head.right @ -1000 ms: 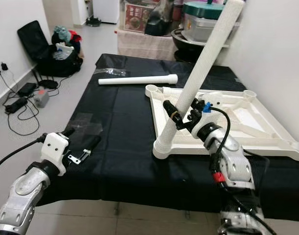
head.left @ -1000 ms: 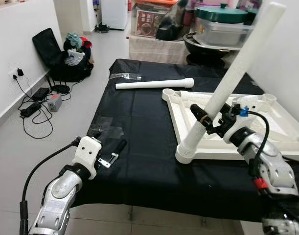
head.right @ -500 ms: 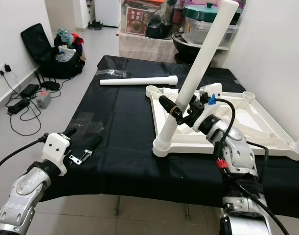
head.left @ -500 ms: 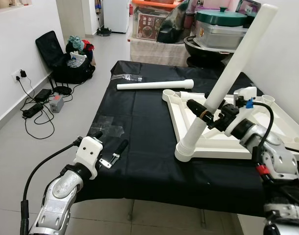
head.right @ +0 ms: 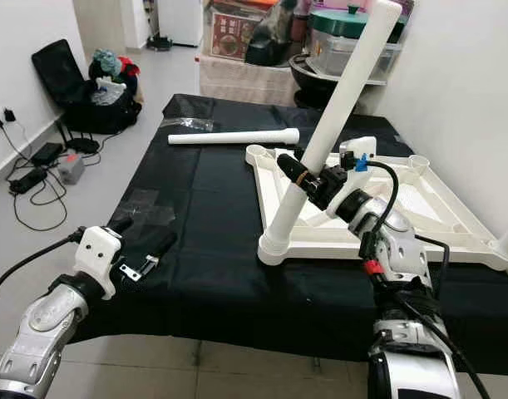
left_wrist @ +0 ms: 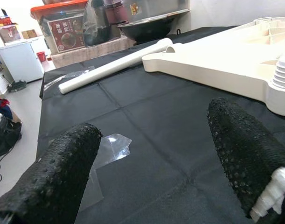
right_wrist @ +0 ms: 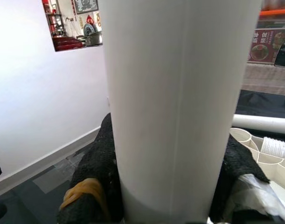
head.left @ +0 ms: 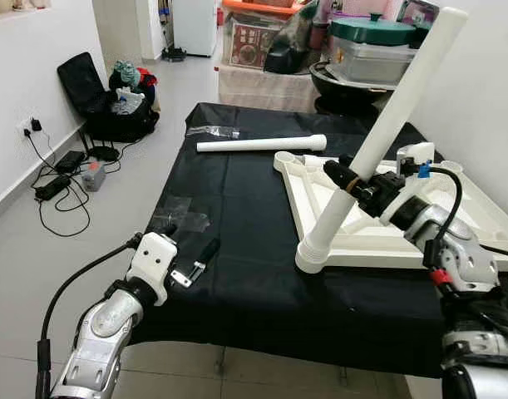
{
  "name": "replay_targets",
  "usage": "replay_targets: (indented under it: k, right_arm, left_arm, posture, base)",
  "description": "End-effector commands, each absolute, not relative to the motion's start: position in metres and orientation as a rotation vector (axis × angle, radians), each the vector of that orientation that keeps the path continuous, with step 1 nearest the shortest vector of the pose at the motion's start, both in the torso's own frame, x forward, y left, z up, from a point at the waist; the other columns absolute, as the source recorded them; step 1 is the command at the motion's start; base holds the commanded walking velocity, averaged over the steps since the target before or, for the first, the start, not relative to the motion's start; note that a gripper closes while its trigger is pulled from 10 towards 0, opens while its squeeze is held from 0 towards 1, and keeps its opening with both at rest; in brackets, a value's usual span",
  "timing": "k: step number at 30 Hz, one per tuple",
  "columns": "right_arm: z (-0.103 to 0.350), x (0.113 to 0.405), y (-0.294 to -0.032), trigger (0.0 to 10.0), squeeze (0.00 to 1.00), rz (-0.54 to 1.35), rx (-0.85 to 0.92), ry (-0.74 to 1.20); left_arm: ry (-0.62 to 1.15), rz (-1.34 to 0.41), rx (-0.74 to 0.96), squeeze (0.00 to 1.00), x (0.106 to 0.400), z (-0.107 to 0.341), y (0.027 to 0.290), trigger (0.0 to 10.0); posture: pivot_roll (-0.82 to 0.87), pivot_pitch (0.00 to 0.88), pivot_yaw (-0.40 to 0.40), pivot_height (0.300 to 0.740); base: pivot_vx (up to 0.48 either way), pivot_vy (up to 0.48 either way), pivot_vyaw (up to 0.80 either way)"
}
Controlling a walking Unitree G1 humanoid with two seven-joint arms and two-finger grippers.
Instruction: Building children table
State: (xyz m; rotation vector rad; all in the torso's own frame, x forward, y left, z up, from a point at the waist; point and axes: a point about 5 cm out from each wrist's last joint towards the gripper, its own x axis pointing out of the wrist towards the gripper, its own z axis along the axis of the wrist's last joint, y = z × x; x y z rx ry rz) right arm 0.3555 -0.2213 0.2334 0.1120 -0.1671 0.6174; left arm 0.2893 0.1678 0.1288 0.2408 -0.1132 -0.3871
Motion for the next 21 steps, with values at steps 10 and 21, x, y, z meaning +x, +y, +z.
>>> replay_targets:
  k: [10,21]
  right_arm:
    - [0.229,0.352,-0.214,0.0,0.00,0.608,0.106,-0.186]
    - [0.228,0.350,-0.198,0.0,0.00,0.755,0.031,-0.161]
  left_arm:
    - [-0.104,-0.407,0.244,0.00,0.289,0.125,0.165,10.0]
    - [-0.107,-0.410,0.244,0.00,0.290,0.125,0.164,10.0]
  posture:
    - [0.10,0.000,-0.108,0.740]
    - [0.11,0.000,-0.116,0.740]
  base:
    - [0.000,0.000,0.00]
    - [0.000,0.000,0.00]
